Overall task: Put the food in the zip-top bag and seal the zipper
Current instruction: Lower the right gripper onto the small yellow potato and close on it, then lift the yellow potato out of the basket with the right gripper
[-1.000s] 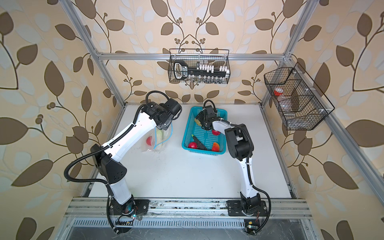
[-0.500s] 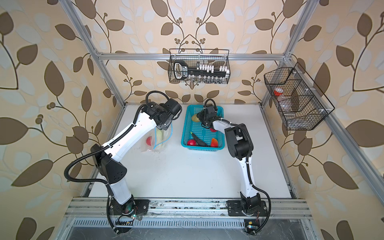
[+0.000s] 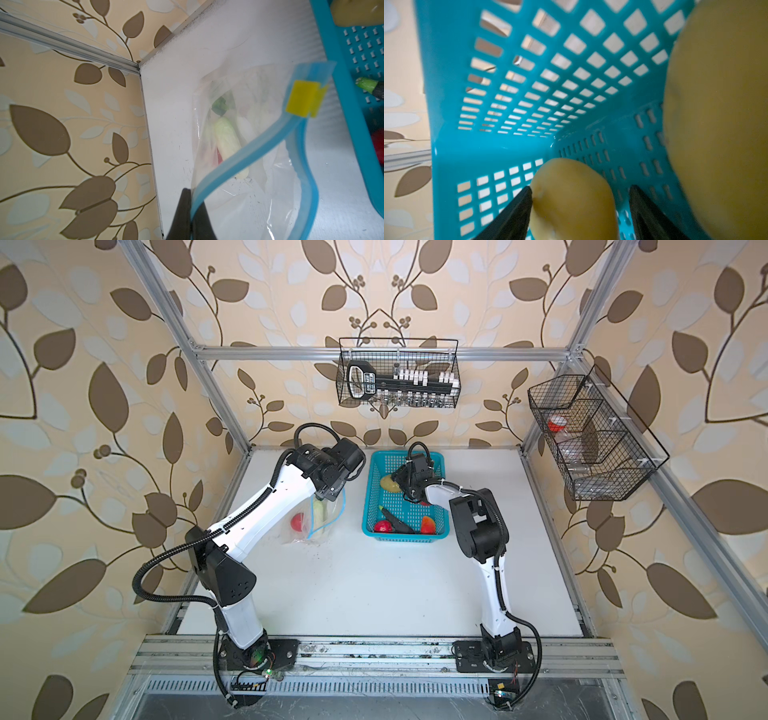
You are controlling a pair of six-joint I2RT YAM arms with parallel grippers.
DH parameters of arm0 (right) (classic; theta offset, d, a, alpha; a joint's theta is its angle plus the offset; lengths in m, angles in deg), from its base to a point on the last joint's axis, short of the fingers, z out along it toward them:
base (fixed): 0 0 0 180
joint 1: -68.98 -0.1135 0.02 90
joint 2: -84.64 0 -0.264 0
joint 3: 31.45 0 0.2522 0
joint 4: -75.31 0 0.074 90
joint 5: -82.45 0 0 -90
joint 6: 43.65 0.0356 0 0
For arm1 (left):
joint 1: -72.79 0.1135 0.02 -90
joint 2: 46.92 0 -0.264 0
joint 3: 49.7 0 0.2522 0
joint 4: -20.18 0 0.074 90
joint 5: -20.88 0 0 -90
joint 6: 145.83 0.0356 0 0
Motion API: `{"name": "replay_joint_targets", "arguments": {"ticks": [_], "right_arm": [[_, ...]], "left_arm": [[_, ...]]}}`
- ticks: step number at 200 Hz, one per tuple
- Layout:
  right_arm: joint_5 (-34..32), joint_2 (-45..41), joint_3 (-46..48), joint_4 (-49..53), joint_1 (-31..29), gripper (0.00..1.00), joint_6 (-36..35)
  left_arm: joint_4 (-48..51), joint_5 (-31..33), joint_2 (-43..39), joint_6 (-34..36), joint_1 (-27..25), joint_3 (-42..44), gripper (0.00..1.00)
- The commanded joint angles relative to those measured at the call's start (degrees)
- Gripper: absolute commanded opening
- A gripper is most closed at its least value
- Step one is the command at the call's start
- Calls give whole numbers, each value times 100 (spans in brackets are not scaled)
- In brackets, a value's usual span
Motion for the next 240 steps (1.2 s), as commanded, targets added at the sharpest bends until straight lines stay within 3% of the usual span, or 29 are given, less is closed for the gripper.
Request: {"name": "replay_joint_targets", "arguments": {"ticks": [1,32,59,74,98,155,196,240], "right_arm": [[-344,-376,-47,795,-120,75,-769],[-532,-532,-311,1274,-180,79,-1797],[-183,-495,-560,1334,-148,81,-2677],[-163,-394,-885,1608,-131,83,-3297],[399,-142,-1396,1858,-5,82,-4308],[445,525,-2595,2934,68,82,-6145],[175,744,-2748,3274,-89,86,-6793],[172,797,-2525,3125,-173,91,-6894]], "left_arm": [[162,112,-3,-116,-40,-154,0],[170,96,1,-116,-53,-150,0],[161,69,-10,-99,-75,-119,0],[161,69,-19,-98,-84,-123,0],[148,60,-53,-91,-84,-93,0],[135,89,-93,-75,-84,-75,0],[132,46,-107,-63,-84,-66,0],[196,29,-15,-86,-84,-172,0]]}}
